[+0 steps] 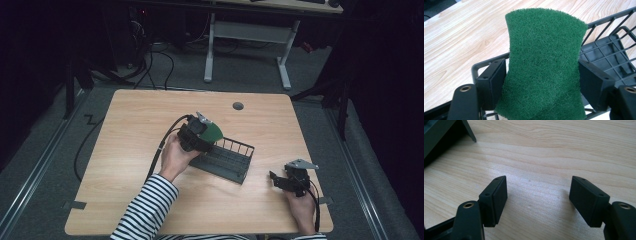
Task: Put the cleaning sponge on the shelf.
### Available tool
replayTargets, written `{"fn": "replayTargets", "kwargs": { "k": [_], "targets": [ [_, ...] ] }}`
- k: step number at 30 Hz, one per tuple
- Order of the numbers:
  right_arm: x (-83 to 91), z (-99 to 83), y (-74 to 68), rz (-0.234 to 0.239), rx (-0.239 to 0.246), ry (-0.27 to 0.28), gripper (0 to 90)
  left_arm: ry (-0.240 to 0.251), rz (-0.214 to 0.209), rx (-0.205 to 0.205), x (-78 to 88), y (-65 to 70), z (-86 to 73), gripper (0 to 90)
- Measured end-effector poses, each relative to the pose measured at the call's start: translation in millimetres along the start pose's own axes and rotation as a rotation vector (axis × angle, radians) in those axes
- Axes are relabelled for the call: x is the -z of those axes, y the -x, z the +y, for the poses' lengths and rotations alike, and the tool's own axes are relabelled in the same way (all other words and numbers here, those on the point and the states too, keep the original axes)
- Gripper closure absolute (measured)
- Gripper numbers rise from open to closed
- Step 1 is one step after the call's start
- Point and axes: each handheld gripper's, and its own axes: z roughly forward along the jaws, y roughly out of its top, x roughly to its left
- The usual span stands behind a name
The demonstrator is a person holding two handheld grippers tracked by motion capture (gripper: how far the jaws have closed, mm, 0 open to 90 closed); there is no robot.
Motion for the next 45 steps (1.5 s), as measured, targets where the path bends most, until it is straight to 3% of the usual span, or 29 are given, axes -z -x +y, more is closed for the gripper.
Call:
{"fn": "replayTargets", "kwargs": {
  "k": [8, 21, 32, 45],
  "targets": [
    [0.0, 0.0, 0.0, 0.000, 0.000, 0.000, 31.0, -0.037, 0.010, -0.016, -7.3, 1.9, -1.7, 27.7],
    [0.0, 0.0, 0.0, 0.000, 0.000, 0.000, 31.0, -0.099, -0.008, -0.001, -14.7, 2.1, -5.4, 28.0],
    [0.1, 0.0, -0.1, 0.000, 0.000, -0.001, 30.9, -0.083, -0.031, 0.042, -8.0, -4.1, -12.0, 21.9],
    [0.0, 0.0, -0.1, 0.000, 0.000, -0.001, 30.9, -0.042, -0.091, 0.088, 7.9, -14.5, -18.1, 18.5]
  ]
}}
